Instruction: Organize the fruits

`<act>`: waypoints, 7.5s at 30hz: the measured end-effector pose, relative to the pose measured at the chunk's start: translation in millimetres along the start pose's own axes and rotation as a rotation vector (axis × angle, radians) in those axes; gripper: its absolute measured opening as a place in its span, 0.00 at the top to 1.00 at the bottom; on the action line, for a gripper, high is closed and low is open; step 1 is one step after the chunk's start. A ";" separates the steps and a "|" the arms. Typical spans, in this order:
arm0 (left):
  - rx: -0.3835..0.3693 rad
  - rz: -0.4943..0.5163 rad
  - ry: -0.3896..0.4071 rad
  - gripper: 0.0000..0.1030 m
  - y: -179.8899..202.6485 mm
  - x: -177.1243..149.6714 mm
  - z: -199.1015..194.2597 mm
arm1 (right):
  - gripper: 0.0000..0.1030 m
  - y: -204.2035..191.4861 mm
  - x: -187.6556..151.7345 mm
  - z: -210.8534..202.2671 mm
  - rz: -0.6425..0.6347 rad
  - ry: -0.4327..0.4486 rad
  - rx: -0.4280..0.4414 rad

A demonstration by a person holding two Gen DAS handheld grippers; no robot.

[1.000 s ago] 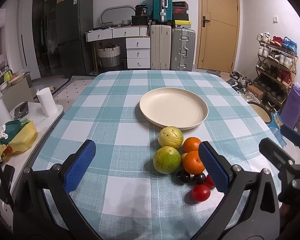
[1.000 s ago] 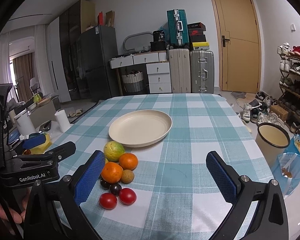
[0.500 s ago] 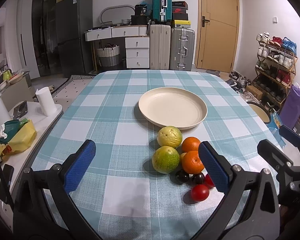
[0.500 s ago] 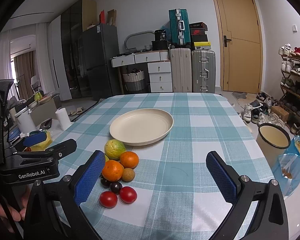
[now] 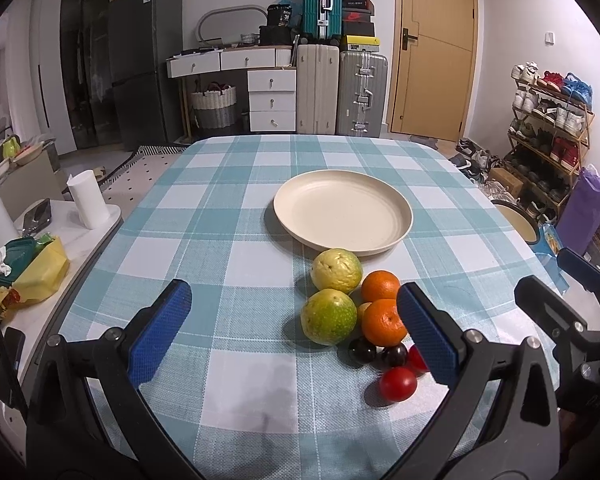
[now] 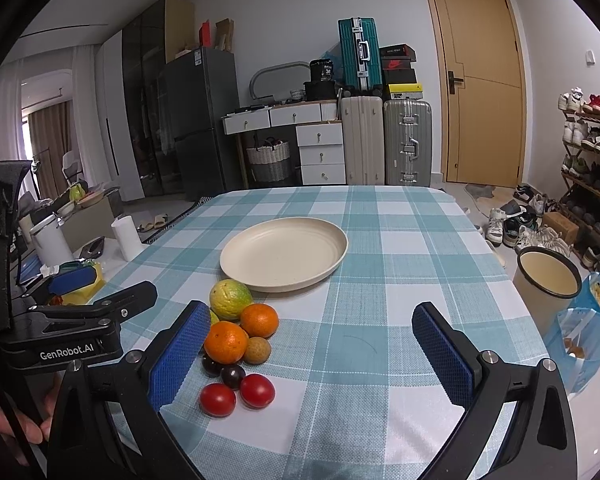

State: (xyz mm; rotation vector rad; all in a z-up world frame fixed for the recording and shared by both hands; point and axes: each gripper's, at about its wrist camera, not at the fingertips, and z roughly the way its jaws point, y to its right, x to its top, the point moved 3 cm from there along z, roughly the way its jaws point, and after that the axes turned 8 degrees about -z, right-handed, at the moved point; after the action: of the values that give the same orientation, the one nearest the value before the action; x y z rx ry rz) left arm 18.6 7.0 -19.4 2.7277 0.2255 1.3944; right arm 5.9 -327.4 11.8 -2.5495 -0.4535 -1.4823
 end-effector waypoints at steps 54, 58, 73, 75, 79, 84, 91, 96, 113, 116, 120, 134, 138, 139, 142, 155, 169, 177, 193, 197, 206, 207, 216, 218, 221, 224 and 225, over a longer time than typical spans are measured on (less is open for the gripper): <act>-0.571 -0.436 -0.520 0.54 -46.3 -19.1 157.3 | 0.00 0.4 -14.3 52.1 0.017 -0.095 0.061; -0.571 -0.430 -0.523 0.55 -44.6 -15.4 165.6 | 0.00 -3.1 -15.6 55.9 0.002 -0.103 0.072; -0.556 -0.452 -0.479 0.55 -53.6 -8.9 153.6 | 0.00 -34.2 -17.6 69.8 -0.032 -0.134 0.265; -0.557 -0.443 -0.476 0.55 -59.4 -12.1 143.3 | 0.00 -39.8 -19.0 74.7 -0.039 -0.144 0.283; -0.565 -0.433 -0.461 0.55 -59.4 -10.6 135.5 | 0.05 -47.8 -21.0 82.5 -0.047 -0.163 0.309; -0.563 -0.430 -0.447 0.55 -65.5 -7.3 131.9 | 0.17 -60.2 -23.1 93.2 -0.099 -0.204 0.288; -0.572 -0.429 -0.444 0.55 -71.6 -4.7 129.9 | 0.34 -69.7 -23.2 100.9 -0.148 -0.221 0.269; -0.573 -0.436 -0.444 0.55 -74.6 -4.2 129.6 | 0.50 -74.0 -24.2 105.1 -0.181 -0.235 0.254; -0.579 -0.440 -0.428 0.55 -77.1 15.9 128.6 | 0.61 -49.1 -6.3 91.3 -0.048 -0.132 0.364; -0.582 -0.438 -0.417 0.55 -75.6 25.7 126.8 | 0.61 -43.2 7.8 85.6 -0.044 -0.092 0.373; -0.578 -0.414 -0.398 0.55 -69.1 46.3 127.5 | 0.61 -25.6 30.6 90.7 0.001 -0.063 0.378; -0.552 -0.361 -0.404 0.55 -34.7 125.1 182.6 | 0.61 27.3 98.2 171.7 0.027 -0.103 0.399; -0.539 -0.351 -0.429 0.55 -23.2 146.0 213.6 | 0.61 36.2 109.3 204.4 0.016 -0.126 0.392; -0.539 -0.347 -0.434 0.55 -20.9 149.8 220.5 | 0.61 38.2 110.6 212.3 0.020 -0.135 0.390; -0.539 -0.347 -0.462 0.55 -13.8 159.0 243.8 | 0.61 41.0 112.8 235.5 0.025 -0.158 0.393; -0.545 -0.350 -0.584 0.55 7.0 151.0 324.1 | 0.61 38.2 92.8 298.8 0.000 -0.269 0.365; -0.530 -0.388 -0.620 0.53 13.2 147.4 342.3 | 0.41 44.4 90.7 302.1 0.021 -0.262 0.337; -0.482 -0.356 -0.562 0.38 12.7 158.0 305.6 | 0.27 57.1 105.6 256.6 0.034 -0.157 0.297; -0.318 -0.236 -0.432 0.23 1.2 137.7 211.1 | 0.11 56.3 99.0 173.4 0.036 -0.075 0.254; -0.285 -0.207 -0.400 0.22 -0.4 129.0 192.5 | 0.07 50.1 95.1 156.6 0.028 -0.056 0.248; -0.188 -0.155 -0.305 0.18 -3.7 114.5 155.5 | 0.05 36.8 86.9 130.0 0.014 -0.024 0.252; -0.181 -0.150 -0.296 0.17 -3.9 113.2 152.9 | 0.04 35.6 86.0 127.5 0.012 -0.022 0.252; -0.069 -0.137 -0.220 0.02 -12.5 93.7 132.8 | 0.01 25.5 72.5 110.5 0.019 -0.018 0.269; -0.072 -0.141 -0.218 0.02 -15.1 88.5 129.5 | 0.00 23.6 68.3 107.7 0.019 -0.020 0.277; -0.055 -0.136 -0.207 0.01 -18.1 82.0 125.0 | 0.00 20.9 63.2 106.0 0.014 -0.026 0.285; -0.016 -0.142 -0.194 0.01 -22.7 75.7 123.6 | 0.00 17.4 57.1 103.2 0.012 -0.031 0.298; -0.011 -0.143 -0.197 0.01 -23.6 72.9 123.7 | 0.00 15.7 54.3 102.6 0.013 -0.033 0.307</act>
State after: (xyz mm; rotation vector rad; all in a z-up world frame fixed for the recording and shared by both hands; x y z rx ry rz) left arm 158.6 42.7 -36.6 2.7530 0.3889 1.0807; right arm 120.5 -303.3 8.2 -2.3333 -0.6159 -1.2573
